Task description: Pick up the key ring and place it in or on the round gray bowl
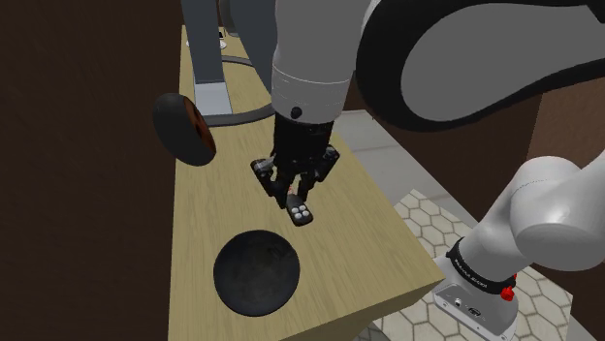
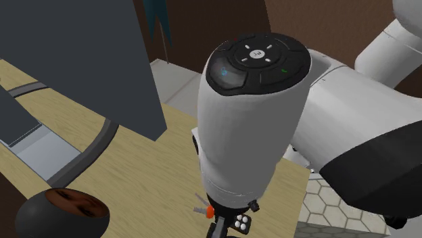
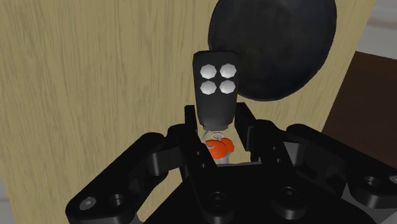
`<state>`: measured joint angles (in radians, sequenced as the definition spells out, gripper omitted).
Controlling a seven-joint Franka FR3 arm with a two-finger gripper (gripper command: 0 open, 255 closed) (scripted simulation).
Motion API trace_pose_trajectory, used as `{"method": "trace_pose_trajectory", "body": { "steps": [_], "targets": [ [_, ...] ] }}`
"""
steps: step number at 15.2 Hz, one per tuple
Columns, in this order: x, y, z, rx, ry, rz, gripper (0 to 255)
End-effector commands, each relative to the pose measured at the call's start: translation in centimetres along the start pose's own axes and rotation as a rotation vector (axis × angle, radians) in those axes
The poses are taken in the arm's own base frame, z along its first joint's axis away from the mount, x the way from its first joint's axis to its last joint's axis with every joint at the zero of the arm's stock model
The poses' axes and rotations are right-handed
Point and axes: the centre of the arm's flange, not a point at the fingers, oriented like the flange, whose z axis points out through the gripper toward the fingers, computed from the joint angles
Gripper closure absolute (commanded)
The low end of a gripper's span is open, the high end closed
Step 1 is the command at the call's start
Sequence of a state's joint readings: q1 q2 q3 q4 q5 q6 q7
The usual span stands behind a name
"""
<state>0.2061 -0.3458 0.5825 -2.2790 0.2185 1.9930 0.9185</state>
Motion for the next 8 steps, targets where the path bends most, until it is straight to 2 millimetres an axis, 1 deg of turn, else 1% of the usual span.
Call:
{"method": "trace_pose_trajectory", "body": {
  "steps": [1,7,8],
  "targets": [
    [-1.6,-1.9,-0.1,0.0,0.0,0.002,255],
    [-6.3,-8.5,-0.4,0.0,0.0,0.002,255],
    [-6.3,-8.5,0.1,0.0,0.0,0.002,255]
  ]
}}
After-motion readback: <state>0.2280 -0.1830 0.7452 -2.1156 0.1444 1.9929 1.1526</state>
